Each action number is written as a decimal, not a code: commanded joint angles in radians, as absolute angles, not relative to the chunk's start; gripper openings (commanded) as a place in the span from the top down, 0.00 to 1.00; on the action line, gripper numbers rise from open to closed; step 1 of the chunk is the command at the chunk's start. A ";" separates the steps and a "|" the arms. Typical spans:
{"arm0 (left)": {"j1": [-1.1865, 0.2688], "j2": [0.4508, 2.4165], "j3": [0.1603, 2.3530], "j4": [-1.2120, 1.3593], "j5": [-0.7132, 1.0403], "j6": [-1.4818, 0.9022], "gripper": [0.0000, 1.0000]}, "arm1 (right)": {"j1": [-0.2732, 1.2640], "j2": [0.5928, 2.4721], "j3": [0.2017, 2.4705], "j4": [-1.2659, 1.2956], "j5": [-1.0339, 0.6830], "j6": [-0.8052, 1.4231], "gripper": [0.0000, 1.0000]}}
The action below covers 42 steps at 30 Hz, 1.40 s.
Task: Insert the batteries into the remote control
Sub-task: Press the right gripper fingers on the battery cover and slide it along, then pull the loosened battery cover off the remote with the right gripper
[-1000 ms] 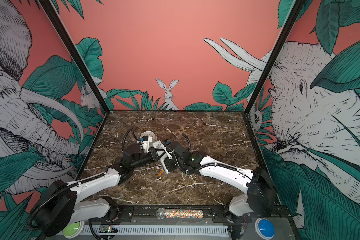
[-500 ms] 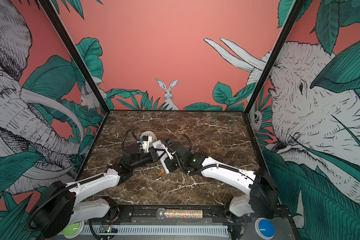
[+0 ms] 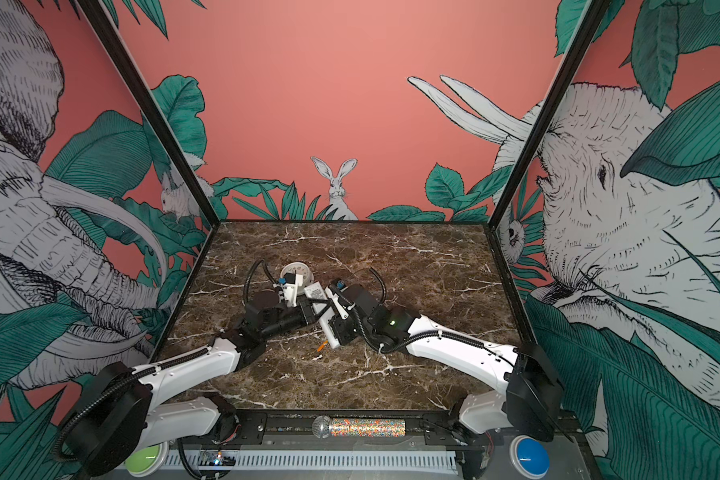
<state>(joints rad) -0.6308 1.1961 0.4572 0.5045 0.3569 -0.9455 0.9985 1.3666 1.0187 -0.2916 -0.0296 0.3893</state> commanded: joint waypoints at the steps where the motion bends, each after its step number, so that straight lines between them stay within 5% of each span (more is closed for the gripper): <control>1: -0.616 1.163 0.447 0.486 0.346 -0.930 1.00 | 0.992 1.317 0.990 -0.295 -0.002 0.385 0.82; 19: -0.580 1.045 0.441 0.350 0.353 -0.815 1.00 | 0.907 1.290 0.856 -0.358 -0.009 0.402 0.82; 42: -0.577 0.974 0.422 0.373 0.388 -0.769 1.00 | 0.870 1.477 0.817 -0.354 -0.007 0.388 0.83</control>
<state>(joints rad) -0.5854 1.0061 0.4404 0.3435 0.3790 -0.7834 0.8772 1.4555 0.8234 -0.3744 -0.0120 0.3923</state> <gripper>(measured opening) 0.213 0.237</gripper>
